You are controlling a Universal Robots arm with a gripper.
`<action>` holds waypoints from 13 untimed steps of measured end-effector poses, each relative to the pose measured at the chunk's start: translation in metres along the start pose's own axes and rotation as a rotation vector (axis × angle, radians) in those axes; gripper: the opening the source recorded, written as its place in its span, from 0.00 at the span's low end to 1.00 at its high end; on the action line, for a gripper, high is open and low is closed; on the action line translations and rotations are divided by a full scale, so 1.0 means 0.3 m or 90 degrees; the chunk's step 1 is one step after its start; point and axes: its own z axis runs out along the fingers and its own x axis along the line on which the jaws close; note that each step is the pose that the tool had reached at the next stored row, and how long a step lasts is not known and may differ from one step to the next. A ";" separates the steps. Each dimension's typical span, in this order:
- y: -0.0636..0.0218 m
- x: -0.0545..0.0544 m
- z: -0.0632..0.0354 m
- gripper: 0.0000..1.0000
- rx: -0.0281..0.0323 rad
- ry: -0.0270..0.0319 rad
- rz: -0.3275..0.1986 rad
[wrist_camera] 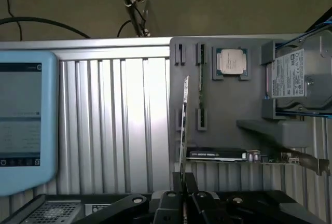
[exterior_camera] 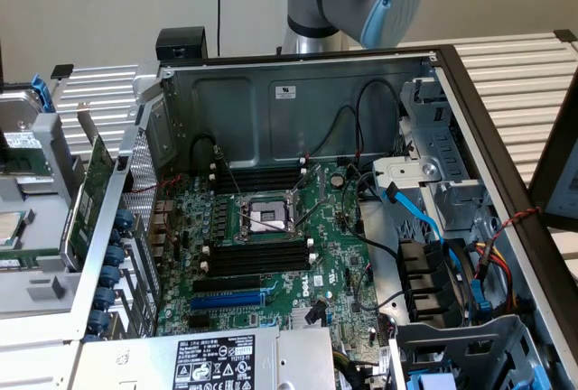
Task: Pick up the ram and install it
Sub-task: 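Pick up the ram and move it above insertion slot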
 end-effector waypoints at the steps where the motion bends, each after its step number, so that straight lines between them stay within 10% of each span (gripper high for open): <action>1: -0.013 0.000 -0.011 0.14 -0.0004 0.0000 0.000; 13: -0.175 -0.010 -0.079 0.14 -0.0050 0.0002 -0.003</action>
